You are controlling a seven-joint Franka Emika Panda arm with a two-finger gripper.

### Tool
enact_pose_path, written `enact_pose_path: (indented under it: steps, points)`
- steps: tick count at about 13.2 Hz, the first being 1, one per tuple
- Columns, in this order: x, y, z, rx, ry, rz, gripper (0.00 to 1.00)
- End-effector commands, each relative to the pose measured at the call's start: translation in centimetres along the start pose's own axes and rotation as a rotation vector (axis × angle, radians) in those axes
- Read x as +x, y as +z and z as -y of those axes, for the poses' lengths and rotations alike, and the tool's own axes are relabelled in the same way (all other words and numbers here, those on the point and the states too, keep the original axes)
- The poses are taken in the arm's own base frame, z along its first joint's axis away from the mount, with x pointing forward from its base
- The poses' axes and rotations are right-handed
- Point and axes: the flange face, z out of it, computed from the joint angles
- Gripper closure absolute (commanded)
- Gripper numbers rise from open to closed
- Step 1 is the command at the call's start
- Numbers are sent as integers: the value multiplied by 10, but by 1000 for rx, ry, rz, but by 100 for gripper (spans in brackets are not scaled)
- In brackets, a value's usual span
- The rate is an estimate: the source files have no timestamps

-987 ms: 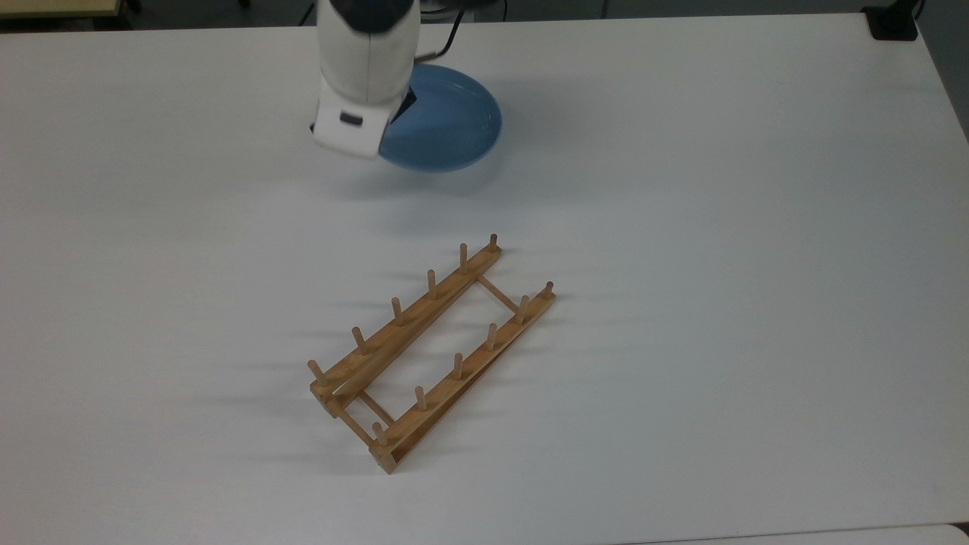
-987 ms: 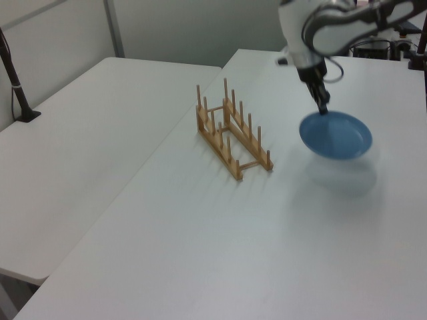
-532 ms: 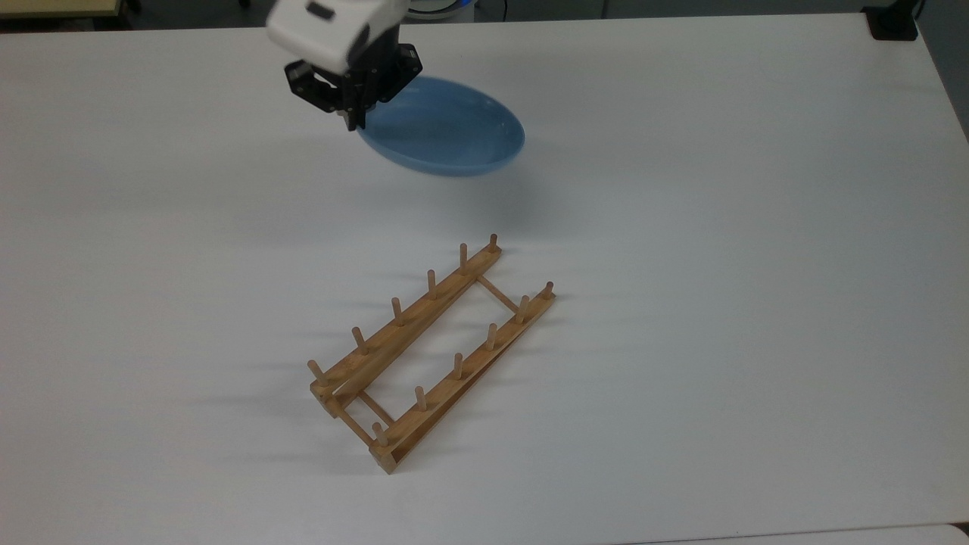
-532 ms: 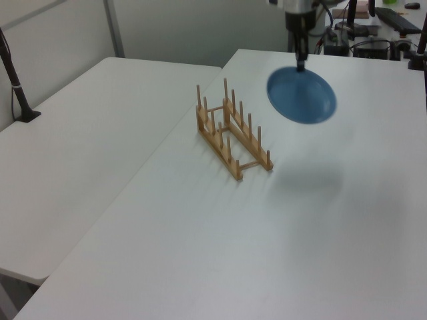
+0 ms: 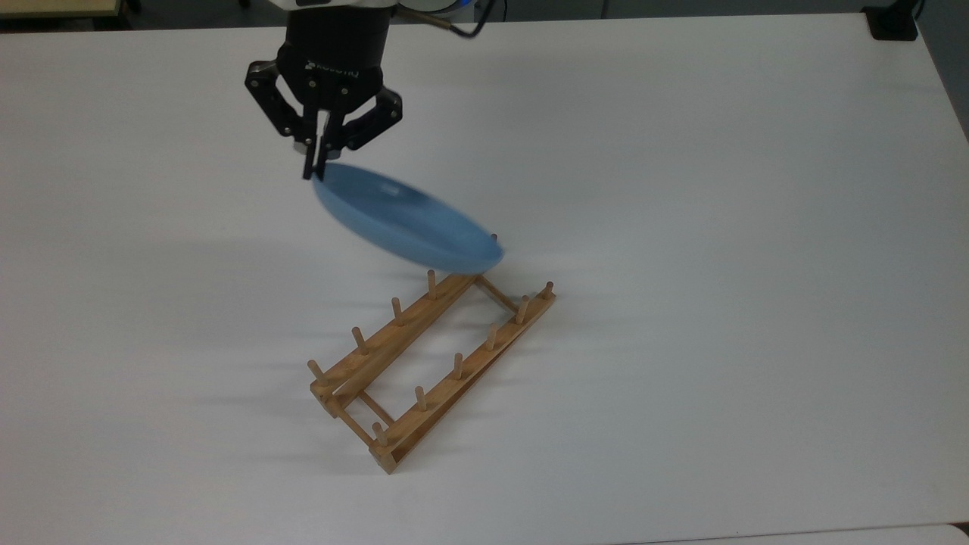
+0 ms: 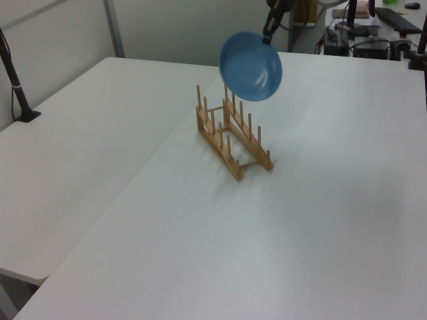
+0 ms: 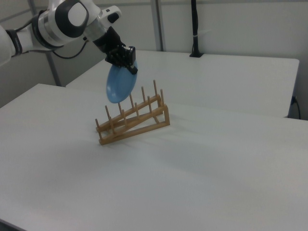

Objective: Place plate in plate rack
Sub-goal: 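Lift the plate and tilt it upright toward the wooden rack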

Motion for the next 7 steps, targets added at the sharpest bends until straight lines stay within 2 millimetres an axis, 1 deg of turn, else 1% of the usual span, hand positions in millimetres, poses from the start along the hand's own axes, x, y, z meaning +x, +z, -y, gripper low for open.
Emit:
enact_pose_path:
  steps: [1,2,4,5,7]
  points:
    - [5,3,24,-137,89,-61,100]
    - [4,5,32,-170,106,-75,100]
    - [2,6,43,-227,139,-103,100]
    - [2,8,53,-240,140,-113,100]
    - [3,11,65,-256,142,-125,100]
